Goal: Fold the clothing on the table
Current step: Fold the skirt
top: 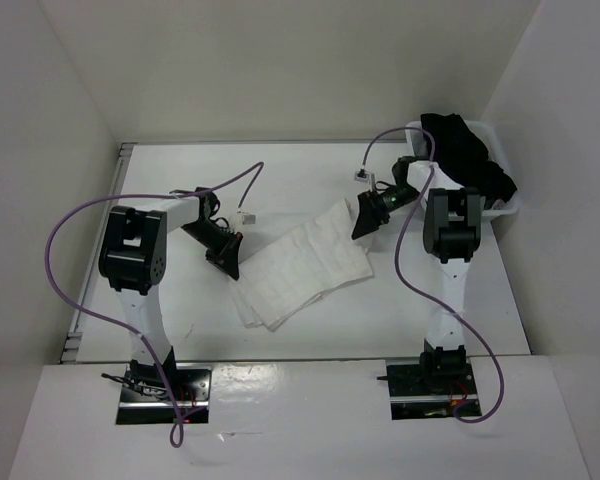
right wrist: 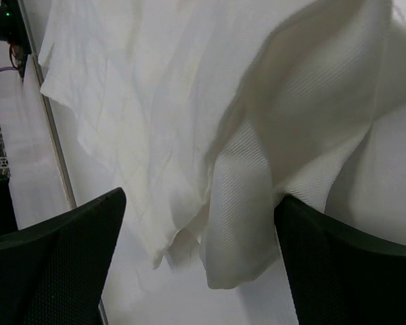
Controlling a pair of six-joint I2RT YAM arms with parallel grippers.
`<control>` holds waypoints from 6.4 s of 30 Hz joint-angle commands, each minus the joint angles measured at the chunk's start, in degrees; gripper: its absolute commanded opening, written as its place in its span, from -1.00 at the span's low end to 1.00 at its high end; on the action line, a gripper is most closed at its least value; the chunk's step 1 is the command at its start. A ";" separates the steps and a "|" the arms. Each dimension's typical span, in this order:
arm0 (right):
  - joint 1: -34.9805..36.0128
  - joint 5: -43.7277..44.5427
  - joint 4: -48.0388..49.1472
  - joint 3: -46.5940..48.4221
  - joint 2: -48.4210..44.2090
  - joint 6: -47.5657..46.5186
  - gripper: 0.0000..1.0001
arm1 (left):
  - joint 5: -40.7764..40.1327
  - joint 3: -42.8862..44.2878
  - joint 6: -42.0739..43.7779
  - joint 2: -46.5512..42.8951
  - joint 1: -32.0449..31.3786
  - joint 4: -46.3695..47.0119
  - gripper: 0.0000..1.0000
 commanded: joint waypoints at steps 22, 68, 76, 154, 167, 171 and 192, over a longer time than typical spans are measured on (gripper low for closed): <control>3.16 9.65 8.30 -6.39 -4.93 8.20 -1.00 | -7.98 -3.51 2.34 -0.45 0.22 4.32 -0.97; 46.48 35.84 0.65 11.36 -13.30 18.58 -1.00 | 0.38 5.81 -4.52 2.27 0.22 1.07 -0.87; 50.27 35.32 0.13 15.75 -9.69 19.72 -1.00 | 0.38 5.81 -4.52 1.74 0.22 1.07 -0.87; 37.70 25.30 11.20 -1.21 -17.16 22.98 -0.83 | 8.90 -7.38 0.31 -27.61 31.59 -4.03 0.58; 43.76 25.30 6.90 2.99 -13.20 21.05 -0.83 | 9.96 -6.85 1.36 -27.09 31.59 -4.56 0.58; 44.29 25.30 1.63 11.43 -14.51 19.72 -0.73 | 10.48 -6.85 1.36 -27.09 31.59 -4.56 0.58; 43.77 22.23 0.66 16.10 -8.72 18.06 0.21 | 10.48 -6.85 1.89 -25.50 31.59 -5.09 0.58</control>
